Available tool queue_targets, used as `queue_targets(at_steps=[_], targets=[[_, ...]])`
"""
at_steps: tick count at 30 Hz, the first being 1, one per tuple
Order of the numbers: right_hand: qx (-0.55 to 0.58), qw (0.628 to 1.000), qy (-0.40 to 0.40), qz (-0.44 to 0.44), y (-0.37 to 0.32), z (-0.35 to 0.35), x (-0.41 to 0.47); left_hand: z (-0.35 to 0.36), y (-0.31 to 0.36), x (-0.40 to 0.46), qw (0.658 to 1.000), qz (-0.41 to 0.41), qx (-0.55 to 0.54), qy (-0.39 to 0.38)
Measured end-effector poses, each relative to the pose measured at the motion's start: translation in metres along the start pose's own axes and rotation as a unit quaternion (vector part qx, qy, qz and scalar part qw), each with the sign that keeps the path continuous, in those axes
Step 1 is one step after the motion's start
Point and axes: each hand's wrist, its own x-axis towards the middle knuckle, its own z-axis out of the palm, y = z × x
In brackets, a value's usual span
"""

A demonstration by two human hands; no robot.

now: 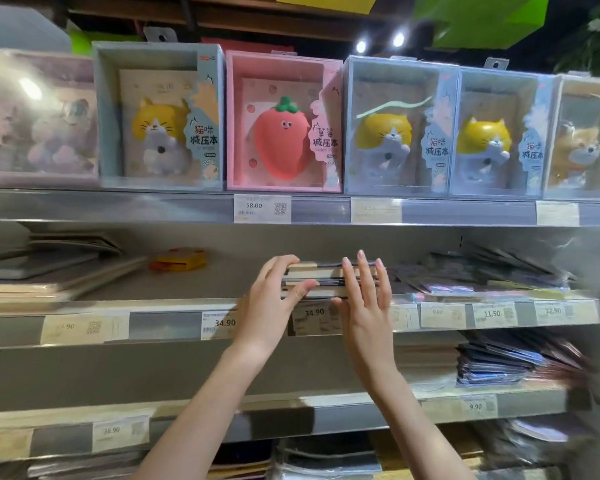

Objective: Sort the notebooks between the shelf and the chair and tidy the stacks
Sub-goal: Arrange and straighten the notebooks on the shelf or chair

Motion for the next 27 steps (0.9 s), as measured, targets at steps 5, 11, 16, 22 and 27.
queue_targets(at_steps=[5, 11, 16, 22, 27], targets=[[-0.089, 0.994, -0.062, 0.013, 0.029, 0.030, 0.006, 0.026, -0.012, 0.032, 0.975, -0.065, 0.197, -0.074], [-0.119, 0.990, -0.066, 0.036, 0.029, 0.032, 0.007, 0.039, -0.014, 0.043, 0.940, -0.078, 0.312, -0.116], [-0.074, 0.995, -0.064, 0.009, 0.038, 0.028, 0.000, 0.031, -0.015, 0.042, 0.951, -0.083, 0.270, -0.128], [0.073, 0.995, -0.010, 0.070, 0.070, -0.003, -0.006, 0.024, -0.012, 0.039, 0.978, 0.006, 0.180, -0.106], [0.075, 0.991, -0.106, 0.030, 0.087, -0.015, -0.008, 0.030, 0.000, 0.053, 0.975, 0.015, 0.141, -0.169]])
